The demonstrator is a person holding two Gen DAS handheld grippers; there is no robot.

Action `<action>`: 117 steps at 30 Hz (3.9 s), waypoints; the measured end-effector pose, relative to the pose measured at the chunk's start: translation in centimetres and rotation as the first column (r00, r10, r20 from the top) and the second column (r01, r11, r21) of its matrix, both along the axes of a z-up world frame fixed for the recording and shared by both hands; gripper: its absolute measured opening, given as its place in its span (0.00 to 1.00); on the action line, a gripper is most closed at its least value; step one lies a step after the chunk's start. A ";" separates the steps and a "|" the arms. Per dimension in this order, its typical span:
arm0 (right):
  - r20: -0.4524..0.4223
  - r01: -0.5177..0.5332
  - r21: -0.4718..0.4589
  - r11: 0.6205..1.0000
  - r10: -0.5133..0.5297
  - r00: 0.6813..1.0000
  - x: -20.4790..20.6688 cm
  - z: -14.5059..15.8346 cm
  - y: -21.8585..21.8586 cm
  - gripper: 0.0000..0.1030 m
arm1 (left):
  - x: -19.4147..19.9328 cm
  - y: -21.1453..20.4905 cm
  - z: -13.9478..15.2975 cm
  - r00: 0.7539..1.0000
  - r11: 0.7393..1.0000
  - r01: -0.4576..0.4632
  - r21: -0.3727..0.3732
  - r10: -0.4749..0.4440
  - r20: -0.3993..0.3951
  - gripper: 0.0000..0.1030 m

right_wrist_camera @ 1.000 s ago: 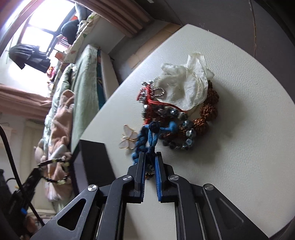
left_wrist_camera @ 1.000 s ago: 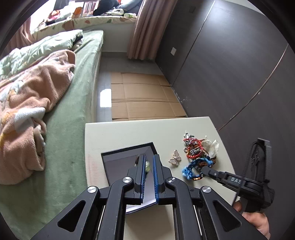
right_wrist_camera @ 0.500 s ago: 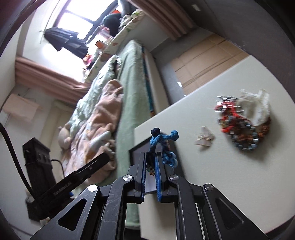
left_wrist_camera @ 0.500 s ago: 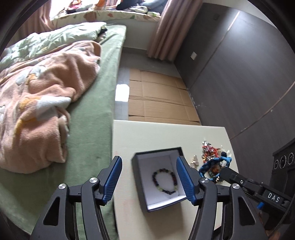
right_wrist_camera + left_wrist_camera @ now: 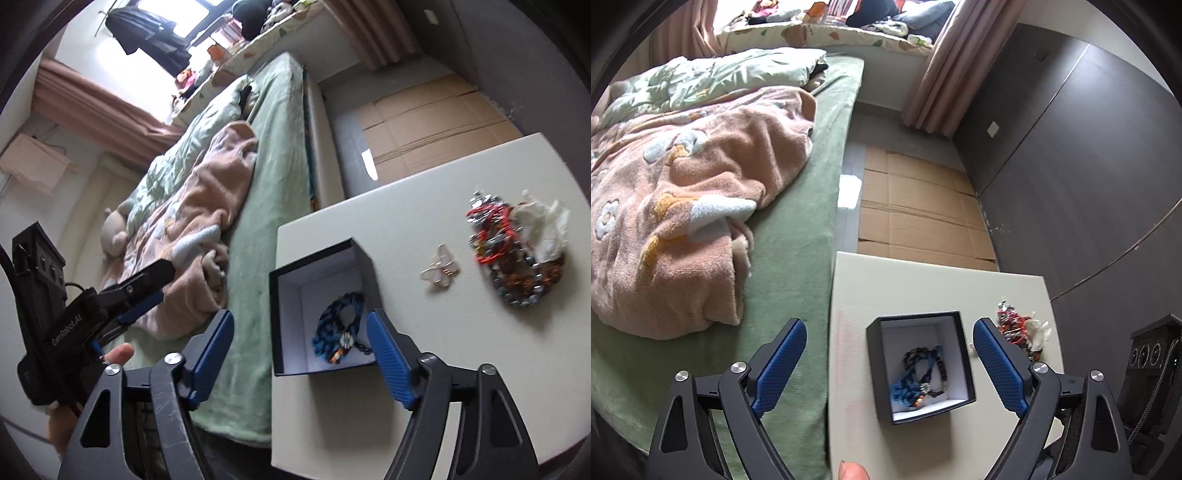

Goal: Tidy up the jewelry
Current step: 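Lower the blue bracelet into the black box and open the right tool, then grasp the white butterfly brooch beside the pile with the left tool, then place the butterfly brooch into the black box with the left tool, then grasp the silver chain bracelet with the right tool and drop it into the box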

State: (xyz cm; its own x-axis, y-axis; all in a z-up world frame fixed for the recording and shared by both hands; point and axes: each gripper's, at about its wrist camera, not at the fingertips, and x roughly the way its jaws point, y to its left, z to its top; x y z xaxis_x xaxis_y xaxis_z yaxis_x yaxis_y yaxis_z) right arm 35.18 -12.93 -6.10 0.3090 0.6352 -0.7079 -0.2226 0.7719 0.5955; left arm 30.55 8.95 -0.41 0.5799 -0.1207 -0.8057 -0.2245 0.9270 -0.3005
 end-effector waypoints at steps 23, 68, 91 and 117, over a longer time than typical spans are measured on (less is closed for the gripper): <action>0.142 0.179 -0.149 0.972 -0.159 0.977 -3.7 1.1 -10.2 1.00 | 1.6 -13.9 2.6 0.964 0.947 0.261 0.188 -0.267 0.010 1.00; -0.132 0.427 -0.082 0.901 -0.434 0.891 0.3 -7.9 -21.8 0.69 | 12.2 -19.8 -14.7 0.840 0.900 0.419 0.120 -0.335 -0.427 0.21; -0.192 0.287 -0.091 0.954 -0.299 0.935 2.7 -10.0 -15.7 0.46 | 7.5 -14.2 -4.8 0.944 0.965 0.254 0.058 -0.235 -0.230 0.12; -0.173 0.306 -0.028 0.952 -0.306 0.936 -0.2 -4.8 -13.3 0.10 | -0.1 -3.9 -4.5 0.983 0.993 0.077 -0.093 -0.091 -0.159 0.12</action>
State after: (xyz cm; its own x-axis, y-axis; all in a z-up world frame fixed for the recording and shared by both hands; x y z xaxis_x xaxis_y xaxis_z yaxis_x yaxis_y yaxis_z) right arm 35.01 -26.25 -10.90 0.3615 0.5289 -0.7679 0.1307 0.7867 0.6034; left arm 30.41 5.00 -4.94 0.4267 -0.2365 -0.8729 -0.1990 0.9170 -0.3457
